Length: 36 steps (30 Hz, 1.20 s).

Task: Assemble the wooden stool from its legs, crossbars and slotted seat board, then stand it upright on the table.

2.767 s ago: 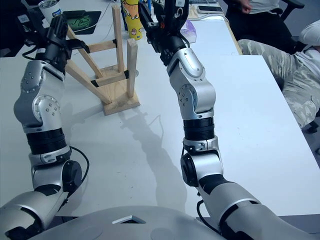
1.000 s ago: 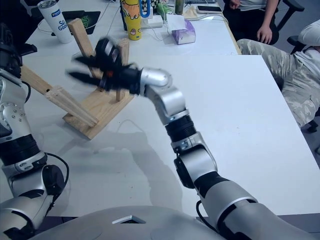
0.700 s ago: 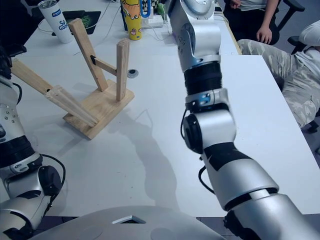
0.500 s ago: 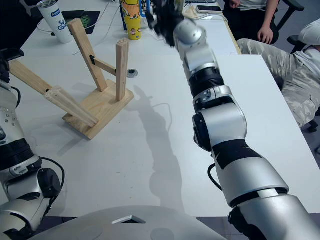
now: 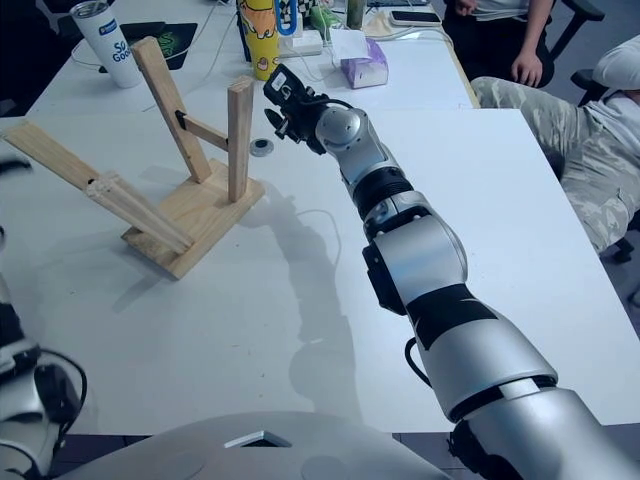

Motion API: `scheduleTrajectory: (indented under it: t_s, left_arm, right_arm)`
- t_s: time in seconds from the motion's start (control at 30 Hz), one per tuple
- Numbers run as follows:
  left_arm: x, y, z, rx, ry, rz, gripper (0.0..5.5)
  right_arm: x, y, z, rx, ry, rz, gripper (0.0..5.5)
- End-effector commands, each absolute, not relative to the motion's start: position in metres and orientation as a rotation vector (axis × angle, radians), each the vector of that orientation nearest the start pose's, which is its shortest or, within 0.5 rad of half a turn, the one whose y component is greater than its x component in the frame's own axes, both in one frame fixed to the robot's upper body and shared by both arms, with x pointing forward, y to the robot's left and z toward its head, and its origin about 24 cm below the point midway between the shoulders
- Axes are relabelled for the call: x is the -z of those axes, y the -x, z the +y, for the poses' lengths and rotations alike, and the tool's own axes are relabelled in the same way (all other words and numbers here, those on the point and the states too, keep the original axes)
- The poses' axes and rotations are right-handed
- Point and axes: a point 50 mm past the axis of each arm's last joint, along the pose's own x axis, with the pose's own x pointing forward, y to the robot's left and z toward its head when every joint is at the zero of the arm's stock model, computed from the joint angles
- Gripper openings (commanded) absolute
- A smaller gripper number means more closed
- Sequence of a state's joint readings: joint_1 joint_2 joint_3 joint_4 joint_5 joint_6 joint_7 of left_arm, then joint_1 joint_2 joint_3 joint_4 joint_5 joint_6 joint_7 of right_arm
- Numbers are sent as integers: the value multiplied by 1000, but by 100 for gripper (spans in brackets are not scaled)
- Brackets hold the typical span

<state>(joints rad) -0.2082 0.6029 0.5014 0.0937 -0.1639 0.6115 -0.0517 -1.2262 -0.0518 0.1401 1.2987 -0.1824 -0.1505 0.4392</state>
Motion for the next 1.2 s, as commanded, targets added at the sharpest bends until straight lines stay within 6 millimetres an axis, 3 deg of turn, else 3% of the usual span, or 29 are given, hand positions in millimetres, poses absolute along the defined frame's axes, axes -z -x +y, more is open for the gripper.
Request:
scheduleTrajectory:
  t_s: [0.03,0.07,0.27,0.4,0.77,1.0,1.2]
  left_arm:
    - [-164,-249,384,-576,-95,72,1]
    - [-163,-251,383,-549,-100,95,1]
    - [-107,-256,350,-298,-105,409,1]
    - [-90,-255,325,-114,-148,536,1]
    - [-117,-298,274,105,-305,440,1]
    - [-105,-321,282,162,-342,498,1]
    - [-84,-323,287,239,-329,531,1]
  right_arm:
    - [-146,-405,-48,-746,515,42,206]
    - [-146,-405,-48,-746,511,40,206]
    - [-151,-405,-45,-737,472,6,206]
    - [-157,-405,-41,-745,455,-31,206]
    - [-162,-394,-14,-892,363,-108,206]
    - [-151,-380,-20,-1180,276,-79,206]
    - [-139,-362,-37,-1396,258,-62,206]
